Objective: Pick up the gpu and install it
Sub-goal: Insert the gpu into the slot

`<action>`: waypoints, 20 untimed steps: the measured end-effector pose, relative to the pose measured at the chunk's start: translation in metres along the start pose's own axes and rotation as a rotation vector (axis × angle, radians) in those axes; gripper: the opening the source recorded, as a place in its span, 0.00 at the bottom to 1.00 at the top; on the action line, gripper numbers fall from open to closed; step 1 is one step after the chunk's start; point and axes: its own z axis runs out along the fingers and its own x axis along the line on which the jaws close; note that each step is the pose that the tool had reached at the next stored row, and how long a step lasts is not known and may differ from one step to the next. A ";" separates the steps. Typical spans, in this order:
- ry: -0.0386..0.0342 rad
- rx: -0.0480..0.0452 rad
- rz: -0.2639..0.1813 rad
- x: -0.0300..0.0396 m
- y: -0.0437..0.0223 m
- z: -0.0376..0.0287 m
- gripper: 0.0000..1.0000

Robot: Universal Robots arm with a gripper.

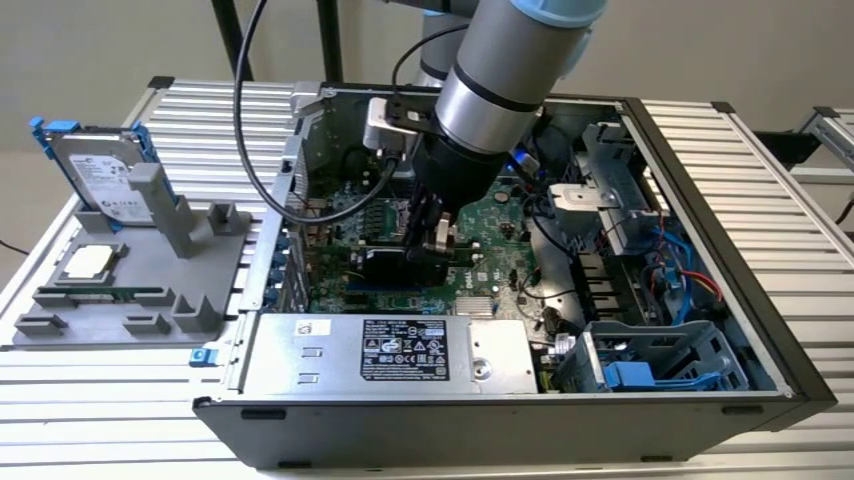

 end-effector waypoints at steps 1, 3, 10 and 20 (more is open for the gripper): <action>-0.0001 0.0000 0.000 0.0000 0.0000 0.0002 0.00; -0.0010 0.0000 0.000 0.0000 0.0001 0.0003 0.00; -0.0176 -0.0002 -0.009 0.0034 0.0000 0.0005 0.00; -0.0173 -0.0077 -0.012 0.0064 -0.0003 0.0003 0.00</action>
